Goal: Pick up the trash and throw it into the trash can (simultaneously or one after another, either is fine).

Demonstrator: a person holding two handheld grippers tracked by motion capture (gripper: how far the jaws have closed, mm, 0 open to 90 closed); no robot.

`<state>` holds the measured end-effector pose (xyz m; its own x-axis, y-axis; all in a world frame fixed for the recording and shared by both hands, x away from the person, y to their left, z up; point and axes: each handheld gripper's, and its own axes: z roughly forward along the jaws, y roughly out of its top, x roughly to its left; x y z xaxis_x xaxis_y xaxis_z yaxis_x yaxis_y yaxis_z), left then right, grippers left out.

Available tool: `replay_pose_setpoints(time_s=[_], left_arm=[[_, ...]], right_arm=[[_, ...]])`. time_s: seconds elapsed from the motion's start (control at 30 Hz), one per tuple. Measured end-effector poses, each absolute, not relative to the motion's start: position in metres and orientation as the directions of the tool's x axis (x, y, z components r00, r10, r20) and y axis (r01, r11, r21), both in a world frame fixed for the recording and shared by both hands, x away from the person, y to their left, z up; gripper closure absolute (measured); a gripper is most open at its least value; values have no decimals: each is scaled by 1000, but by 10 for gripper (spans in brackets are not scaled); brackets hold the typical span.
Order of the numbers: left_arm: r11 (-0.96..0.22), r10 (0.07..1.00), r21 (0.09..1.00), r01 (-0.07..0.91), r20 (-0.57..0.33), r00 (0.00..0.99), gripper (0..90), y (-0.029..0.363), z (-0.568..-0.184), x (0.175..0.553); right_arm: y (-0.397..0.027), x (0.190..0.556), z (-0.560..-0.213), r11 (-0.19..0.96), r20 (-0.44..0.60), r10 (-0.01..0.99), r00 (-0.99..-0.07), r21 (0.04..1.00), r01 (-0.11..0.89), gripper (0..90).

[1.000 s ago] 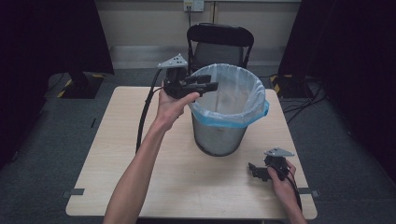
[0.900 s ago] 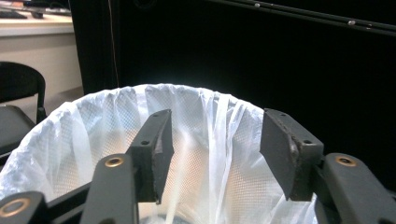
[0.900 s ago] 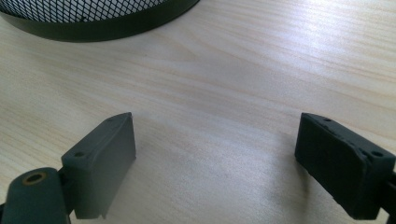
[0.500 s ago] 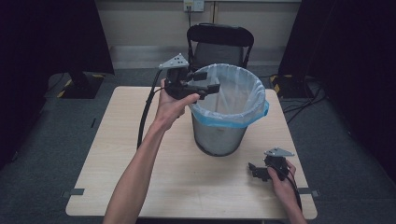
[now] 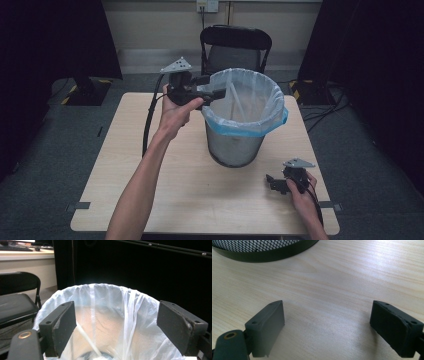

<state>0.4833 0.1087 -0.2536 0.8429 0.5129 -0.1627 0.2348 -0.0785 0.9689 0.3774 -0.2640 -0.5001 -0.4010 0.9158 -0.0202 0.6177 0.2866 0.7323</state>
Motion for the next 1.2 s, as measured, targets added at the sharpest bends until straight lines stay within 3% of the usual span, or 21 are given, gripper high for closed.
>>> replay_pose_setpoints(time_s=[0.6, 1.2], left_arm=[[-31, 569, 969, 246, -185, 801, 180, 137, -253, 478], [-65, 626, 974, 217, -130, 769, 190, 171, -254, 463]], right_arm=[[-264, 377, -500, 285, -19, 916, -400, 733, 618, 115], [-264, 377, -500, 284, -19, 916, -400, 733, 618, 115]])
